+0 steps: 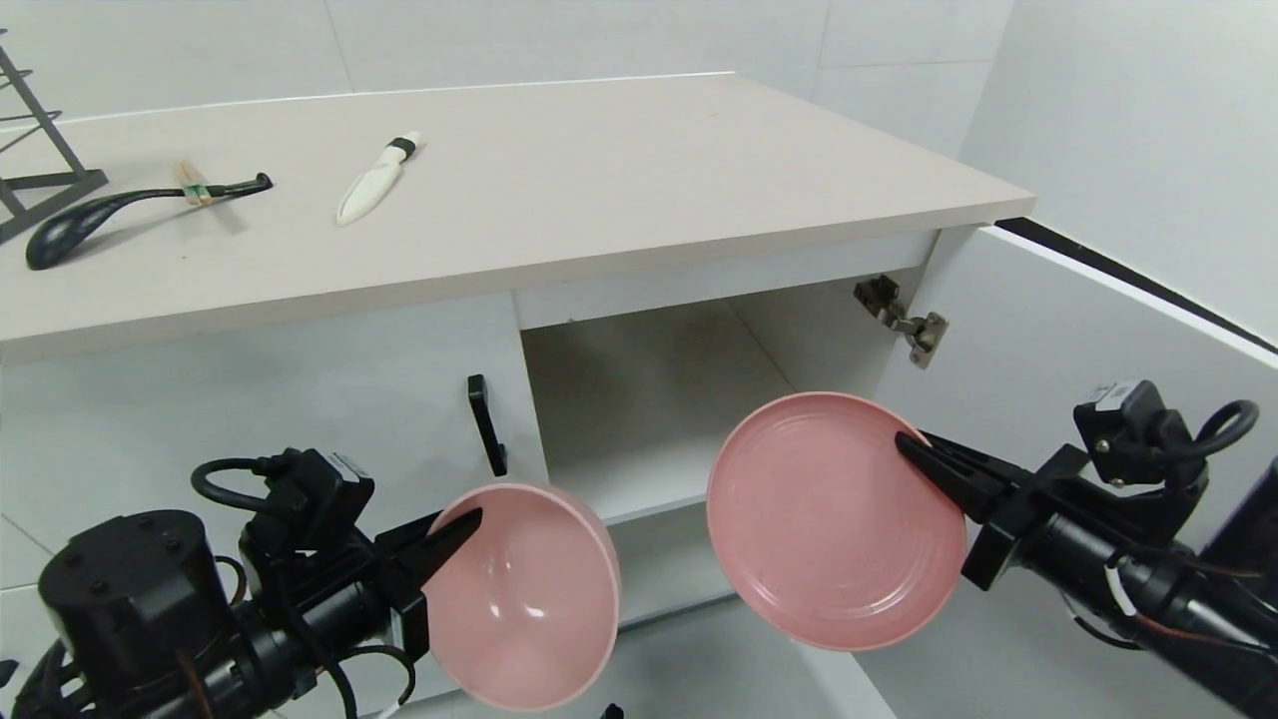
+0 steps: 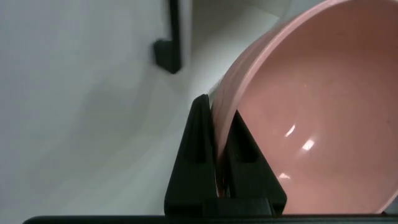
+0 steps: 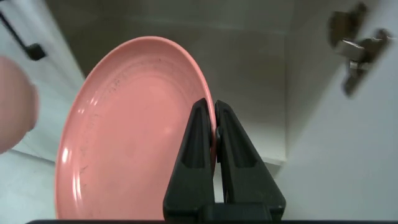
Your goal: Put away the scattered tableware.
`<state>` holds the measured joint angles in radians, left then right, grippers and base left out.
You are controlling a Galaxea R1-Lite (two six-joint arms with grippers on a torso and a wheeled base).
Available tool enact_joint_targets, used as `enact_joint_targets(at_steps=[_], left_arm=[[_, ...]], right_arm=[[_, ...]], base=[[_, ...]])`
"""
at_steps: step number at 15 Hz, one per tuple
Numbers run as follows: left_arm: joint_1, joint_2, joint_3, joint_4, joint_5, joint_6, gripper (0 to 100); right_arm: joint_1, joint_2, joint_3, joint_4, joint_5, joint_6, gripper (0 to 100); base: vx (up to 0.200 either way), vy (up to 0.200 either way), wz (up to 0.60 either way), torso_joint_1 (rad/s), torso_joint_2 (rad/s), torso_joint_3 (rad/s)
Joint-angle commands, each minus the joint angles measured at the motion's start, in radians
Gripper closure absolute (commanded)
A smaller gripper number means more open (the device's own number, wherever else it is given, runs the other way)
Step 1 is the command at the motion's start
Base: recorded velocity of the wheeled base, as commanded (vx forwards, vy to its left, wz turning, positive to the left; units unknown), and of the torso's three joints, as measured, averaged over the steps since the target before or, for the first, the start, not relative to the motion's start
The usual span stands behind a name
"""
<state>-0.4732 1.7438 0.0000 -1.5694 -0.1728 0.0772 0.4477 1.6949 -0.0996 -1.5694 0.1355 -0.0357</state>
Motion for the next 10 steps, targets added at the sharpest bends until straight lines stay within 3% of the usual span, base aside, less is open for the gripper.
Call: enact_joint_targets(at_steps=[1,2,5,8,9,10], left_arm=[[-0.001,-0.004,0.0,-0.001,-0.001,0.001,100],[-0.001,-0.006,0.0,-0.001,-0.001,0.009,100],[-0.007,-0.032,0.0,-0.001,0.001,0.044,100],[-0.016,-0.063,0.0,-0.001,0.004,0.11,100],[-0.03,-0.064,0.0,-0.001,0.004,0.115,100],[-0.078,-0.083,0.0,-0.001,0.004,0.115,100]], right_arm=[[0.0,0.008,0.0,-0.001,-0.001,-0.001,100],[0.003,0.017,0.0,-0.001,-0.001,-0.001,100],[0.026,0.085,-0.008,-0.001,-0.001,0.0,100],[0.046,0.255,-0.071,-0.001,-0.001,0.0,100],[0.045,0.27,-0.091,-0.001,-0.001,0.0,100],[0.045,0.312,-0.135,-0.001,-0.001,0.002,100]], base=[[0.0,0.0,0.0,0.0,0.0,0.0],[0.0,0.0,0.0,0.0,0.0,0.0],[0.2,0.0,0.0,-0.004,0.0,0.004],[0.0,0.0,0.0,0.0,0.0,0.0],[0.0,0.0,0.0,0.0,0.0,0.0],[0.0,0.0,0.0,0.0,0.0,0.0]])
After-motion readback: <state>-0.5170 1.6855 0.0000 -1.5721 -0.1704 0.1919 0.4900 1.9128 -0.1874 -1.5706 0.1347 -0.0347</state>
